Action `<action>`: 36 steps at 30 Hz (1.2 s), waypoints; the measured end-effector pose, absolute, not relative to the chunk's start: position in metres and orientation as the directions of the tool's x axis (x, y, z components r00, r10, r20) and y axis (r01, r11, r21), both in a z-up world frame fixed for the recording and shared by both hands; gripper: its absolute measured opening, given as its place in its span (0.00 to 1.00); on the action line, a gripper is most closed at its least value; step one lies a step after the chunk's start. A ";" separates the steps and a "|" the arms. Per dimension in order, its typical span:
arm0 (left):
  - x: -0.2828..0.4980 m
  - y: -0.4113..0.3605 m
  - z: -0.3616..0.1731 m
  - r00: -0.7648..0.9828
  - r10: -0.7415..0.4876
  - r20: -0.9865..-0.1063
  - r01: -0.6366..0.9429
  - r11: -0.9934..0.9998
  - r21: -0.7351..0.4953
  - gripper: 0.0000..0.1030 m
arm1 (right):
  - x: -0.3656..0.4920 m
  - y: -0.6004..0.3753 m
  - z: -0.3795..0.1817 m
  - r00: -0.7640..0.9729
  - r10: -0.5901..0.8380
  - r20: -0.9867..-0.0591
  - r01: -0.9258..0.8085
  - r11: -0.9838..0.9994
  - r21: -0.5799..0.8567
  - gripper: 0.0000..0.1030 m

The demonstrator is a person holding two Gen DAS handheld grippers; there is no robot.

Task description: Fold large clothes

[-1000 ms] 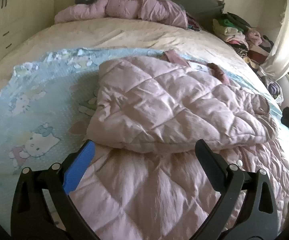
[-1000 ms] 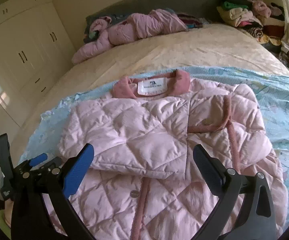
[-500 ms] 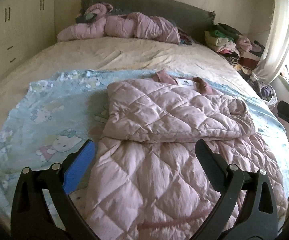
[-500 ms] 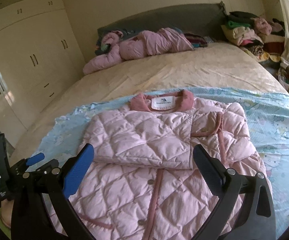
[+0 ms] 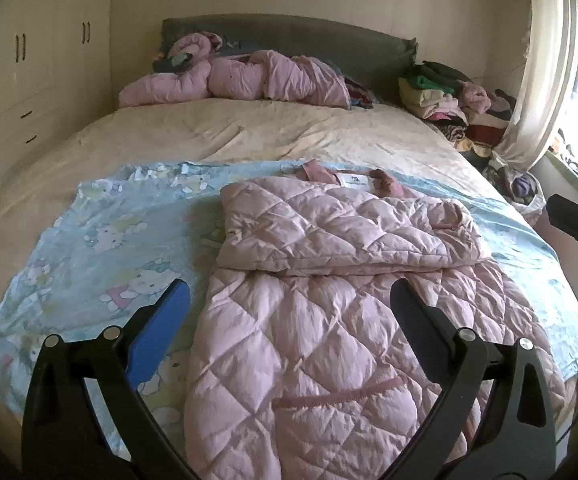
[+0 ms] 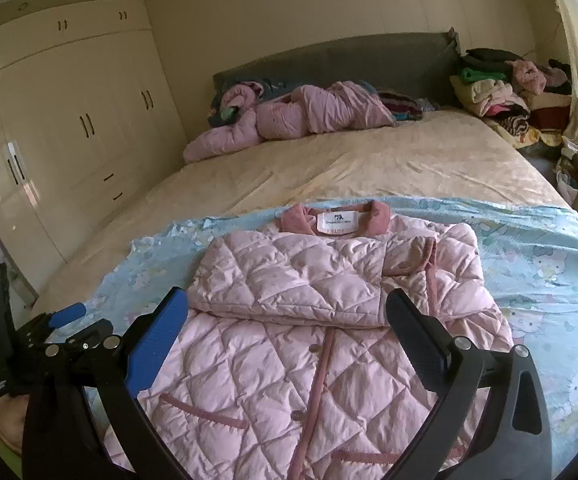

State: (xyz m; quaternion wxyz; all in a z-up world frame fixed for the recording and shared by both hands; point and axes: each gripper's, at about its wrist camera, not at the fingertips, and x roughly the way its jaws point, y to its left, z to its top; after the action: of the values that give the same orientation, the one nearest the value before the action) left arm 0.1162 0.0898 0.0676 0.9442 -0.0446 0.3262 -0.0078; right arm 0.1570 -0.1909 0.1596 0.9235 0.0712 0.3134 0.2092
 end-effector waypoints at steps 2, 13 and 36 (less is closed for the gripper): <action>0.110 0.089 0.070 0.792 -0.042 -0.610 -0.013 0.996 -0.085 0.91 | 0.150 -0.192 0.163 0.721 0.433 -0.541 -0.343 0.902 0.264 0.96; 0.074 0.081 0.071 0.804 -0.042 -0.593 0.003 0.998 -0.067 0.91 | 0.116 -0.201 0.169 0.737 0.433 -0.519 -0.351 0.902 0.253 0.96; 0.034 0.078 0.044 0.790 -0.007 -0.613 -0.030 0.998 -0.050 0.91 | 0.079 -0.229 0.125 0.698 0.425 -0.577 -0.351 0.905 0.242 0.96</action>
State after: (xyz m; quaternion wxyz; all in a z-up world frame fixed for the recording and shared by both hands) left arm 0.0335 0.0777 0.0439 0.9456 -0.0283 0.3241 0.0060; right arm 0.0787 -0.2290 0.1255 0.9196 0.0564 0.3265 0.2110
